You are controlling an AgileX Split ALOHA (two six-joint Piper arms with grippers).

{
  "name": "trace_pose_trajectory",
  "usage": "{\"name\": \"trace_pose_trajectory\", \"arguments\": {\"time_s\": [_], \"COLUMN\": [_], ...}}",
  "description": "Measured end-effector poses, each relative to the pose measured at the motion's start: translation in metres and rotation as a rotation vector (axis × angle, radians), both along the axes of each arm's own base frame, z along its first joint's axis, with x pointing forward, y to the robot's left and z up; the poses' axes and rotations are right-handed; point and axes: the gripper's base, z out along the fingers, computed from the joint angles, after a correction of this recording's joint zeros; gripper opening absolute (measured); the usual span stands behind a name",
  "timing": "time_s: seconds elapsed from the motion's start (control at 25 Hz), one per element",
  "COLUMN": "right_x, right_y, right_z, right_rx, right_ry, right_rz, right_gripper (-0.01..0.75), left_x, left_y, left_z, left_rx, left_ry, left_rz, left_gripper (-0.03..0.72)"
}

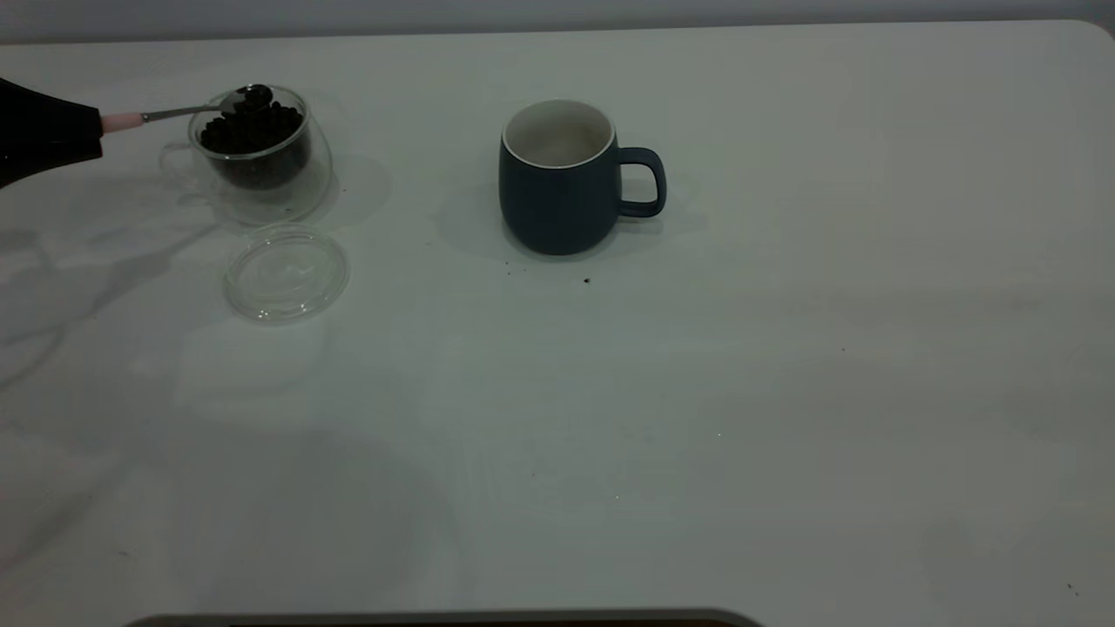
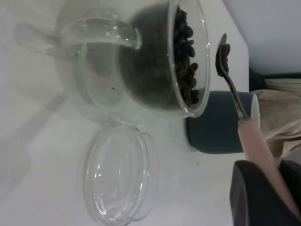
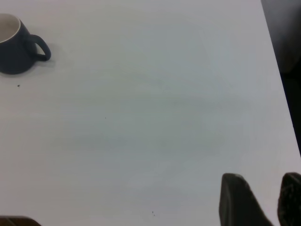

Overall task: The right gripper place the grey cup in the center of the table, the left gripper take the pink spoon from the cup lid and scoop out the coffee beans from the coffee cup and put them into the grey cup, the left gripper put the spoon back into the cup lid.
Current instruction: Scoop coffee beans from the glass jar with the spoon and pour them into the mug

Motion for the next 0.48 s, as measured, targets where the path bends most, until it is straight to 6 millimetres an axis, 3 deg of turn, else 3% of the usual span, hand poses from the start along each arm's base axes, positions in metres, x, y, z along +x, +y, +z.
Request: {"name": "trace_pose_trajectory", "arguments": {"time_s": [0.48], "right_x": [0.0000], "right_y": [0.0000], "right_z": [0.0000], "right_rx": [-0.001], "right_ry": [0.000], "right_rz": [0.000], "right_gripper": [0.243], "left_x": [-0.0017], "left_y": [-0.0037], "left_z": [0.0059], "left_rx": [-0.068], "left_ry": [-0.023], "left_rz": [-0.033], "left_gripper": [0.123]}}
